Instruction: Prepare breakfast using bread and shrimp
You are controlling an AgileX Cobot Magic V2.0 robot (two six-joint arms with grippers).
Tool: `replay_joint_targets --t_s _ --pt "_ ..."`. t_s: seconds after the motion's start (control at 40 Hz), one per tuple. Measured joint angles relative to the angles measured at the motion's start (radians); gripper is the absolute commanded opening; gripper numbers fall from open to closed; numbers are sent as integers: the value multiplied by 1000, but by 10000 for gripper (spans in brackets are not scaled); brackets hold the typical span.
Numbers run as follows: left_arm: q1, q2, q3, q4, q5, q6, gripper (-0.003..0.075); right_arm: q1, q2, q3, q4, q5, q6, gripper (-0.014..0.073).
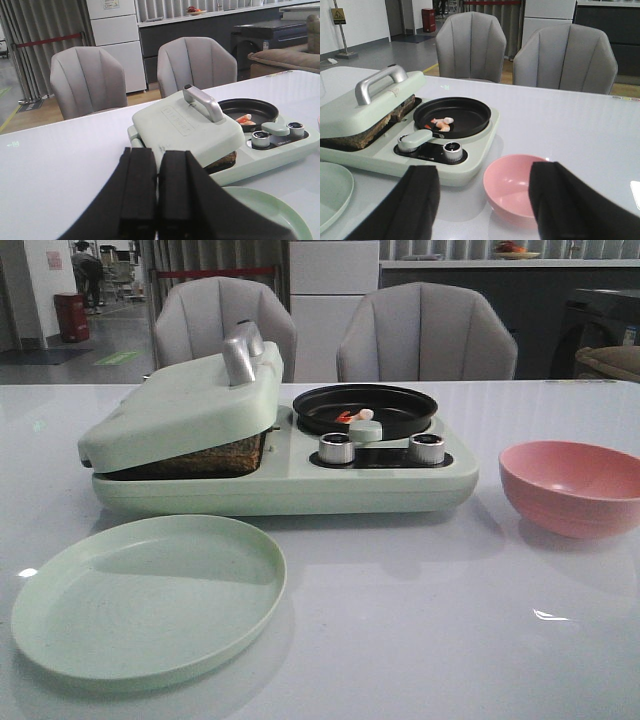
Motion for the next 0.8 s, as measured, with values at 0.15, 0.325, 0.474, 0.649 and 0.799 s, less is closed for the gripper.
replay_joint_targets --t_s 0.15,0.325,0.474,0.649,0.799 --pt "0 0 0 0 0 0 111 0 -2 6 1 -2 0 402" --pt "0 0 0 0 0 0 111 0 -2 6 1 -3 0 172" --pt "0 0 0 0 0 0 111 0 -2 6 1 -3 0 141" --pt "0 0 0 0 0 0 111 0 -2 6 2 -3 0 141" --pt "0 0 0 0 0 0 111 0 -2 6 2 -3 0 141"
